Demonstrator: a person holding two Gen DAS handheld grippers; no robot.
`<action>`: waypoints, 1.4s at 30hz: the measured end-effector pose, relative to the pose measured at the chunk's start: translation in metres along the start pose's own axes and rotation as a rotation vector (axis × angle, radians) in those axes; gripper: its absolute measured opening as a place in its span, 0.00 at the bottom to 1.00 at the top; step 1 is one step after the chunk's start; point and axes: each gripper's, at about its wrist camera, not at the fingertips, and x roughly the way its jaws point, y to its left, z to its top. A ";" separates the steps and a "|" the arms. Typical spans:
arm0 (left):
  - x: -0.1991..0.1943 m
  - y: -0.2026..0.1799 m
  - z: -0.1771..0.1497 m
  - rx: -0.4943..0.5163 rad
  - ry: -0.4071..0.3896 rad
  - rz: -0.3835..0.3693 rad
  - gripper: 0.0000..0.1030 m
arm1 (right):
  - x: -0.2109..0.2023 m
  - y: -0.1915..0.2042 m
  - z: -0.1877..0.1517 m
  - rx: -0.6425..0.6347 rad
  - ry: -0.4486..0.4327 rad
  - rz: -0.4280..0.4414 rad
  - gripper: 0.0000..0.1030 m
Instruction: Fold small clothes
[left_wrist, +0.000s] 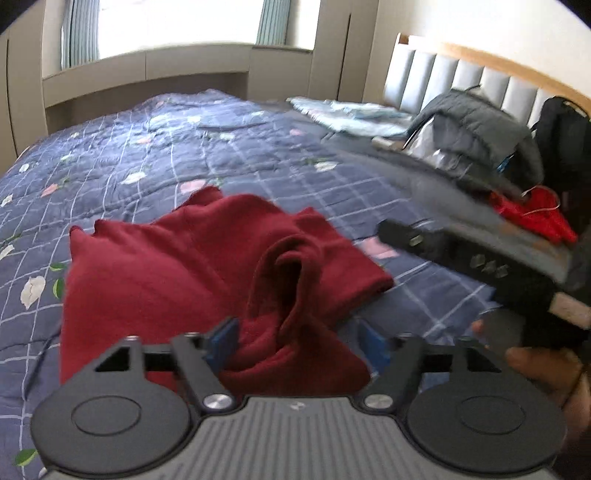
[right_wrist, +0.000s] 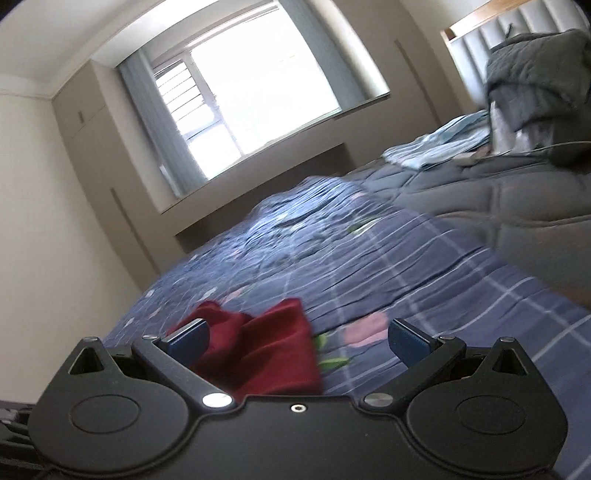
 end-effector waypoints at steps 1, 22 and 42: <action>-0.004 0.001 0.000 -0.004 -0.015 0.001 0.85 | 0.001 0.001 -0.001 0.001 0.007 0.012 1.00; -0.028 0.147 -0.041 -0.545 -0.092 0.274 1.00 | 0.082 0.046 0.010 -0.023 0.238 0.132 0.76; -0.015 0.108 -0.021 -0.419 -0.144 0.257 1.00 | 0.048 0.042 0.038 -0.136 -0.026 0.066 0.05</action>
